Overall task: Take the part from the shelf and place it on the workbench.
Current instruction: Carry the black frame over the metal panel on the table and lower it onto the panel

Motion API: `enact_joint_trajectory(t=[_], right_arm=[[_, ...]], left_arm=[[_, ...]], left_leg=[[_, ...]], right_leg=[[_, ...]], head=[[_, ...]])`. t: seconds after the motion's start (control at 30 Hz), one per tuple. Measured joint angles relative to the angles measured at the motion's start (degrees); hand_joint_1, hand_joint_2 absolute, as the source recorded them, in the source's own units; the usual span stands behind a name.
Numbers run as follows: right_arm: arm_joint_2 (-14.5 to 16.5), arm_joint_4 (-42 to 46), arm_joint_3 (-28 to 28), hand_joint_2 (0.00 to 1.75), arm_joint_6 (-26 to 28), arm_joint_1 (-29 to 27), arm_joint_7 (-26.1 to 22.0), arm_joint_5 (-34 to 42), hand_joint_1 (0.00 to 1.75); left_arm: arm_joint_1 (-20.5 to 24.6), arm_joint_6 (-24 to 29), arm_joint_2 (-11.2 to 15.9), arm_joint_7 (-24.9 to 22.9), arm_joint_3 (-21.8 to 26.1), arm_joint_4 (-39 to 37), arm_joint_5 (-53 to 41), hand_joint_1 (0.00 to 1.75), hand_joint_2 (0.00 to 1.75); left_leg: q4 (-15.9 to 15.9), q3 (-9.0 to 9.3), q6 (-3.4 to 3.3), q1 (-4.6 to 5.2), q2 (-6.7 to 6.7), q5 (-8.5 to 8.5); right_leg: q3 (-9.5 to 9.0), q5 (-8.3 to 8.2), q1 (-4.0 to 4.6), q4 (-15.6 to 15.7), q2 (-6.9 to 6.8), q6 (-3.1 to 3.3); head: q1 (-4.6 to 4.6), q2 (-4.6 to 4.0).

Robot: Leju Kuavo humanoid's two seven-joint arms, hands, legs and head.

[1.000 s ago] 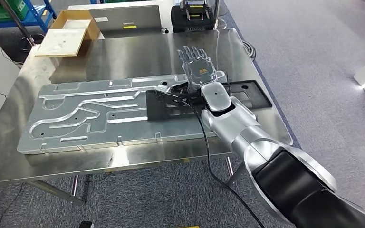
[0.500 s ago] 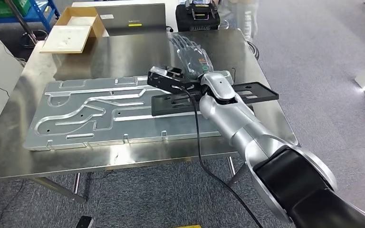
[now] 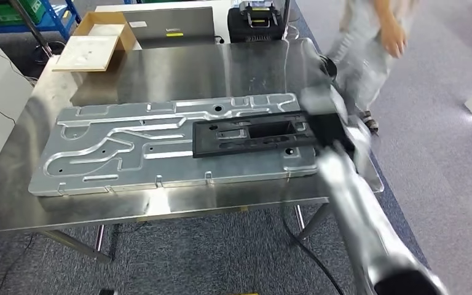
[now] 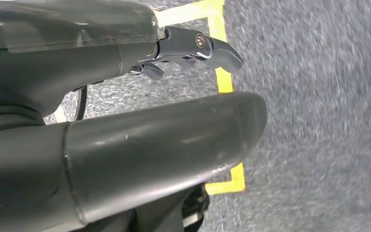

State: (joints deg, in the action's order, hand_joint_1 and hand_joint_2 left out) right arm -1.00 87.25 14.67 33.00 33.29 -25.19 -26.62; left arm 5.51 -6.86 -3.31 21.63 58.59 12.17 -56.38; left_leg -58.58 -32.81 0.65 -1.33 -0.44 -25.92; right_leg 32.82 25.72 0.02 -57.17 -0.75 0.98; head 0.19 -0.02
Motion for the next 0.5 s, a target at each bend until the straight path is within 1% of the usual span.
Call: enact_joint_trajectory(t=[0.03,0.1,0.13,0.17,0.2,0.27,0.3,0.33,0.37,0.4,0.43,0.47,0.5], right_arm=[[-1.3,5.7,-1.9,0.00,2.3,-6.1,-2.8,-0.9,0.00],[-2.6,15.7,-6.2,0.00,5.3,-18.3,-8.5,-3.4,0.00],[-2.7,20.3,-8.8,0.00,6.0,-24.4,-10.9,-4.8,0.00],[-2.6,24.4,-11.5,0.00,6.3,-30.0,-12.7,-5.9,0.00],[-2.3,28.0,-14.4,0.00,6.4,-35.2,-13.8,-6.8,0.00],[-1.2,33.0,-19.5,0.00,6.4,-44.0,-14.5,-7.6,0.00],[-0.4,34.5,-21.8,0.00,6.4,-47.6,-14.6,-7.6,0.00],[0.7,35.2,-24.0,0.00,6.3,-50.7,-14.6,-7.2,0.00],[2.0,35.5,-26.2,0.00,6.1,-53.2,-14.6,-6.8,0.00],[3.5,35.6,-28.4,0.00,5.4,-55.1,-14.7,-6.2,0.00],[5.0,35.5,-30.8,0.00,4.2,-56.5,-14.7,-5.8,0.00],[6.5,35.1,-33.4,0.00,2.3,-57.2,-14.7,-5.7,0.00],[8.0,34.4,-36.2,0.00,0.1,-57.4,-14.7,-6.0,0.00]], left_arm=[[-0.7,0.0,0.0,0.8,0.4,0.0,0.5,0.00,0.00],[-1.7,0.1,0.1,2.0,1.3,0.0,1.2,0.00,0.00],[-2.0,0.1,0.2,2.5,1.7,0.0,1.6,0.00,0.00],[-2.3,0.2,0.3,2.9,2.1,0.0,1.9,0.00,0.00],[-2.4,0.4,0.5,3.2,2.5,0.0,2.2,0.00,0.00],[-2.5,0.5,0.8,3.5,3.4,0.0,2.7,0.00,0.00],[-2.5,0.6,0.9,3.6,3.8,0.0,2.9,0.00,0.00],[-2.5,0.6,1.0,3.7,4.2,0.0,3.1,0.00,0.00],[-2.6,0.7,1.1,3.8,4.5,0.0,3.3,0.00,0.00],[-2.6,0.8,1.2,3.9,4.9,0.0,3.4,0.00,0.00],[-2.6,0.9,1.2,4.0,5.2,0.0,3.6,0.00,0.00],[-2.6,1.1,1.2,4.1,5.5,0.0,3.7,0.00,0.00],[-2.6,1.2,1.2,4.1,5.8,0.0,3.7,0.00,0.00]], left_leg=[[1.2,0.71,-0.29,0.08,-0.09,-0.17],[1.5,1.00,-1.06,0.17,-0.20,-0.46],[1.8,1.18,-1.43,0.11,-0.26,-0.44],[2.0,1.36,-1.83,0.03,-0.27,-0.39],[2.2,1.51,-2.19,-0.06,-0.21,-0.29],[2.2,1.50,-2.60,-0.02,0.04,-0.21],[2.2,1.44,-2.66,0.02,0.16,-0.18],[2.1,1.34,-2.68,0.05,0.26,-0.16],[2.1,1.24,-2.66,0.06,0.32,-0.14],[2.0,1.14,-2.61,0.07,0.38,-0.12],[1.9,1.08,-2.51,0.07,0.42,-0.06],[1.8,1.03,-2.27,0.16,0.46,-0.02],[1.7,1.00,-1.97,0.24,0.51,0.06]], right_leg=[[-0.04,0.13,0.13,0.0,-0.05,-0.31],[-0.21,0.30,0.21,0.1,-0.14,-0.93],[-0.32,0.74,0.11,-0.2,-0.07,-1.24],[-0.01,1.72,-0.02,-1.2,0.08,-1.56],[0.90,3.35,-0.16,-3.5,0.27,-1.84],[4.28,7.71,-0.39,-11.0,0.59,-2.28],[5.83,9.27,-0.48,-14.4,0.62,-2.45],[6.50,9.79,-0.59,-16.2,0.64,-2.56],[5.99,9.14,-0.70,-15.7,0.64,-2.61],[4.27,7.65,-0.82,-13.0,0.63,-2.59],[1.71,5.93,-0.91,-8.8,0.61,-2.48],[-0.66,4.49,-0.81,-4.8,0.61,-2.28],[-2.33,3.51,-0.69,-1.8,0.64,-2.00]], head=[[0.00,0.00],[-0.01,0.00],[0.01,0.00],[0.01,0.00],[0.01,0.00],[0.02,0.00],[0.03,0.00],[0.02,0.00],[0.02,0.00],[0.02,0.00],[0.02,0.00],[0.02,0.00],[0.02,0.00]])
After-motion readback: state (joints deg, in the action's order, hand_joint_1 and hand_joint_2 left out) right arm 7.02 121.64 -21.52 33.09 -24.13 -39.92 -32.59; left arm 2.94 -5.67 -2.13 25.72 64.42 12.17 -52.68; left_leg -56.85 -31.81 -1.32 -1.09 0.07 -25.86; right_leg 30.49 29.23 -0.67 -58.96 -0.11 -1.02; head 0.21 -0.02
